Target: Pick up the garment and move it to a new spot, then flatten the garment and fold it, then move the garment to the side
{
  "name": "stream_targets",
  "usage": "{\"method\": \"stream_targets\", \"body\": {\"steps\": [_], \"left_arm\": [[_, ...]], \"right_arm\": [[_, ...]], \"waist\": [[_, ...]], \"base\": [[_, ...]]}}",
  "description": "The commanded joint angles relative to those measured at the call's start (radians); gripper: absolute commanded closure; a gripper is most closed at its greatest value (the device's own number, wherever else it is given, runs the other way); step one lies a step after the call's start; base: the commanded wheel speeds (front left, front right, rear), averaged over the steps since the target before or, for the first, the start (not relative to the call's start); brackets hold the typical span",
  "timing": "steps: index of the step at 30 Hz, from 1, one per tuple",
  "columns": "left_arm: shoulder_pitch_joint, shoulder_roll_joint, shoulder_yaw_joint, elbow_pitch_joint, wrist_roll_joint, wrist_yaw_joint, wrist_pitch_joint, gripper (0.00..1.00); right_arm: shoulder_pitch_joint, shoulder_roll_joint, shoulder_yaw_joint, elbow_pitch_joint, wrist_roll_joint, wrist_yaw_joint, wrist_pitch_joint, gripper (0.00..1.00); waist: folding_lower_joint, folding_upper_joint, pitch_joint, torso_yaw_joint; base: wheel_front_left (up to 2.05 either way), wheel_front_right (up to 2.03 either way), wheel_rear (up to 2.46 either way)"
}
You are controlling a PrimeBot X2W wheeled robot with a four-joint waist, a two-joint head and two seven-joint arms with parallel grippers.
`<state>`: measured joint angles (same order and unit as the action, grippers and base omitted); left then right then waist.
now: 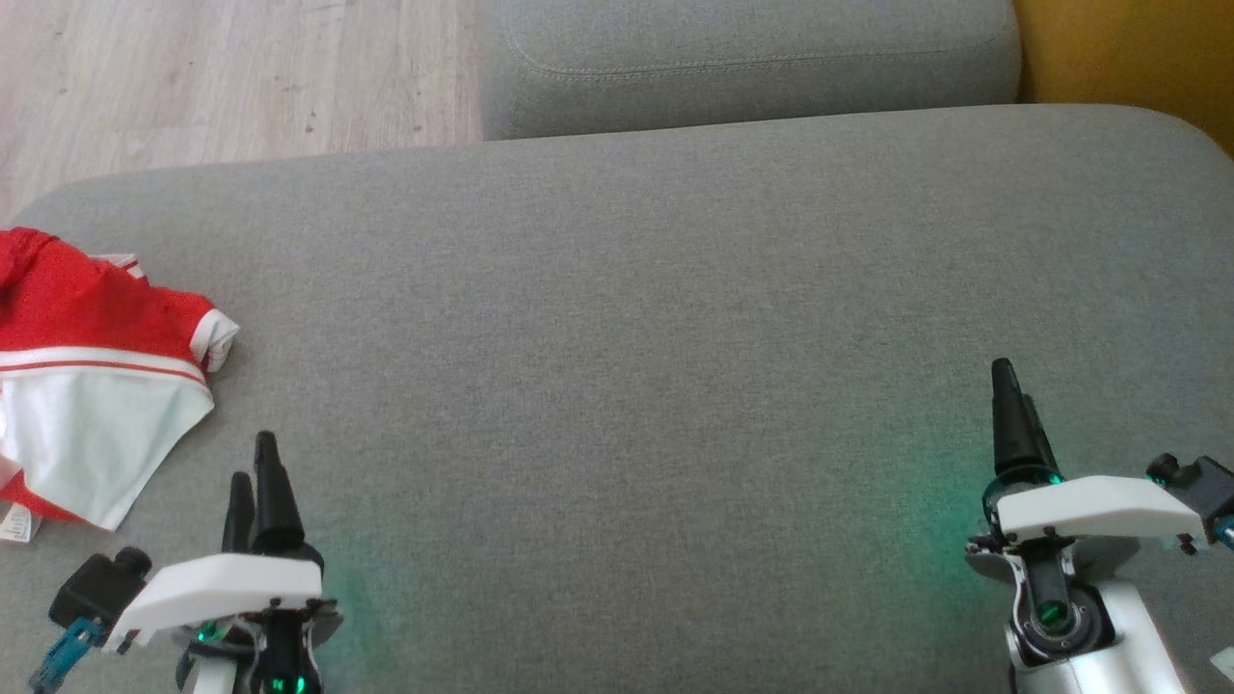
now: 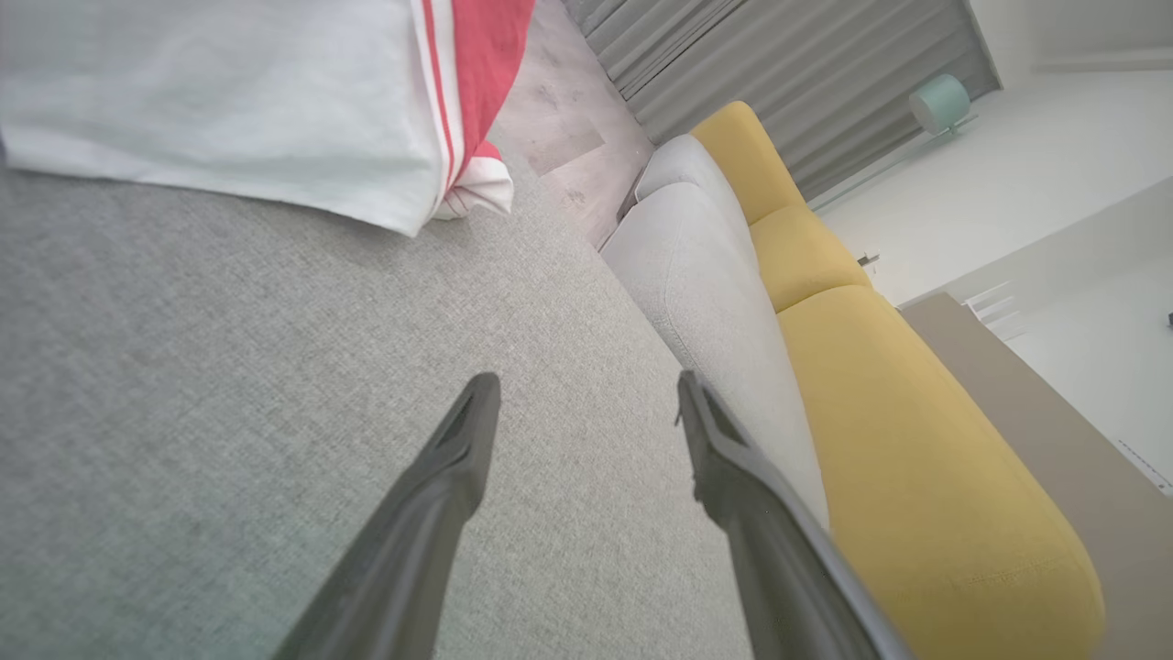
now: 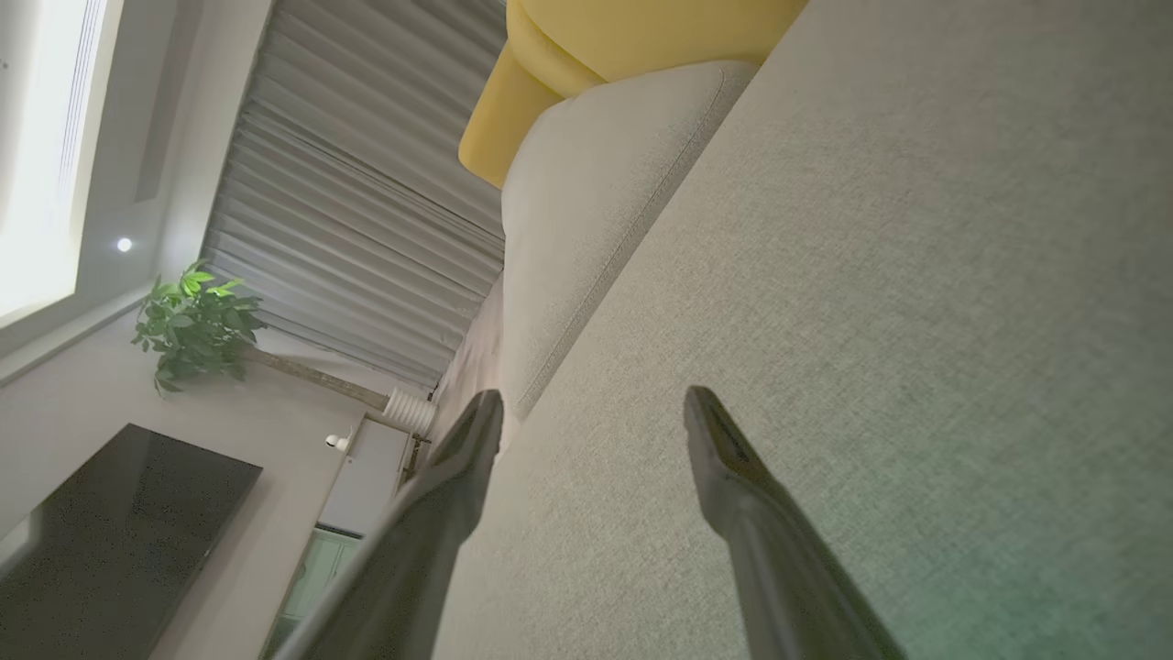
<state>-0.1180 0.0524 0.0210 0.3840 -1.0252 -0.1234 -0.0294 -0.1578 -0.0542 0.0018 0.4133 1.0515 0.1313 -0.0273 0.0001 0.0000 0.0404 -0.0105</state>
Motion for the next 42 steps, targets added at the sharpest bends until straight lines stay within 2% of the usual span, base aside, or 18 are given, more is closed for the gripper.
{"method": "stream_targets", "body": {"steps": [1, 42], "left_arm": [[-0.044, 0.014, 0.013, -0.023, 0.039, -0.002, -0.017, 0.0], [-0.026, 0.006, 0.022, 0.005, 0.581, 0.005, -0.135, 0.0]], "right_arm": [[-0.055, -0.02, 0.018, -0.026, -0.042, 0.0, -0.019, 0.0], [-0.079, -0.031, 0.102, 0.01, -0.539, 0.0, -0.136, 0.0]], "waist": [[-0.0001, 0.0, 0.0, -0.001], [-0.0001, 0.0, 0.016, -0.016]], "base": [[0.0, 0.0, 0.0], [0.0, 0.0, 0.0]]}}
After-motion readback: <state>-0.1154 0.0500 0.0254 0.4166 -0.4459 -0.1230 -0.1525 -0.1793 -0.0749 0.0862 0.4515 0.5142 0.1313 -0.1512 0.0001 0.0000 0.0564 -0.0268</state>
